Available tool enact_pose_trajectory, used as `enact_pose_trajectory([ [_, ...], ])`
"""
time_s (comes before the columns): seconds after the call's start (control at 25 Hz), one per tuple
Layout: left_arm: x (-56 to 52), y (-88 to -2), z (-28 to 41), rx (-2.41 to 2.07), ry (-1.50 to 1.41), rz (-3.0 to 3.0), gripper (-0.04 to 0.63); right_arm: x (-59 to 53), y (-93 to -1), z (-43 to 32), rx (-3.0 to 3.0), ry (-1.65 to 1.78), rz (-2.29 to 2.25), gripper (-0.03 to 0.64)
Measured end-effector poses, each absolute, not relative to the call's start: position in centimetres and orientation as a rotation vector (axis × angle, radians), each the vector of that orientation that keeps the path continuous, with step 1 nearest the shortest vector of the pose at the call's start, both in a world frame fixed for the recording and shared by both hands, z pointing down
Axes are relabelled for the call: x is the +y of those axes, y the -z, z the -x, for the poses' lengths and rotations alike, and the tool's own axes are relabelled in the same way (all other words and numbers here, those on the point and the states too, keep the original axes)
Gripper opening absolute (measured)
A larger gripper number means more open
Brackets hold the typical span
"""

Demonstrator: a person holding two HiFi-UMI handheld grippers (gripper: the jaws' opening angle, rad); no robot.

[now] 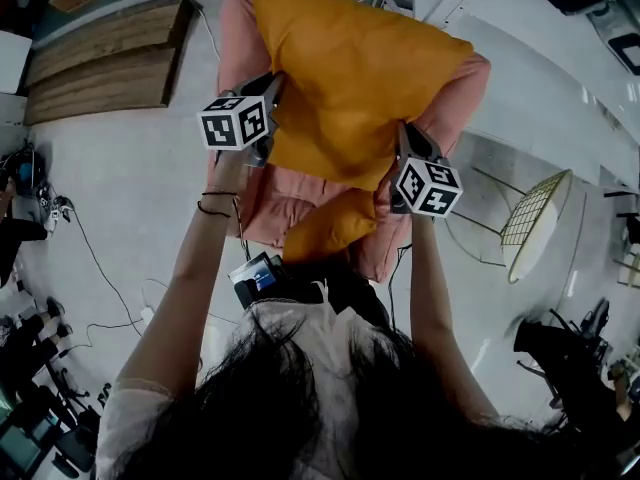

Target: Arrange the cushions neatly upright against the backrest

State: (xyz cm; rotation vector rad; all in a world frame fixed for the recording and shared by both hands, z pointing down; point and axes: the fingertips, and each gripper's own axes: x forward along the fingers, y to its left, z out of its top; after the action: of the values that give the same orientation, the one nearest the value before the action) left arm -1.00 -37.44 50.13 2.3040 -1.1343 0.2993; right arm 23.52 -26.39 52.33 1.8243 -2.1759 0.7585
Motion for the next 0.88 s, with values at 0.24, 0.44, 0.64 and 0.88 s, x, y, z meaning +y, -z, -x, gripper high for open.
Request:
enact_pose_trajectory([
  [0.24, -36.0, -59.1, 2.9, -1.204, -0.525, -2.150, 0.041, -26.3, -58.8, -22.2, -2.115, -0.785, -1.628, 0.036],
  [0.44, -37.6, -60.2, 1.7, -1.210, -0.392, -2.111, 0.043, -28.3, -61.0, -23.4, -2.034, -0.774, -1.595, 0.037],
  [0.64, -37.6, -61.4, 1.9, -1.176, -0.412, -2.114, 0.043, -28.9, -62.2, -23.1, -2.000, -0.765, -1.562, 0.037],
  [0.88, -35.1, -59.9, 3.0, -1.112, -0.427, -2.150, 0.086, -27.2, -61.0, -23.3, -1.995, -0.738, -1.524, 0.038],
])
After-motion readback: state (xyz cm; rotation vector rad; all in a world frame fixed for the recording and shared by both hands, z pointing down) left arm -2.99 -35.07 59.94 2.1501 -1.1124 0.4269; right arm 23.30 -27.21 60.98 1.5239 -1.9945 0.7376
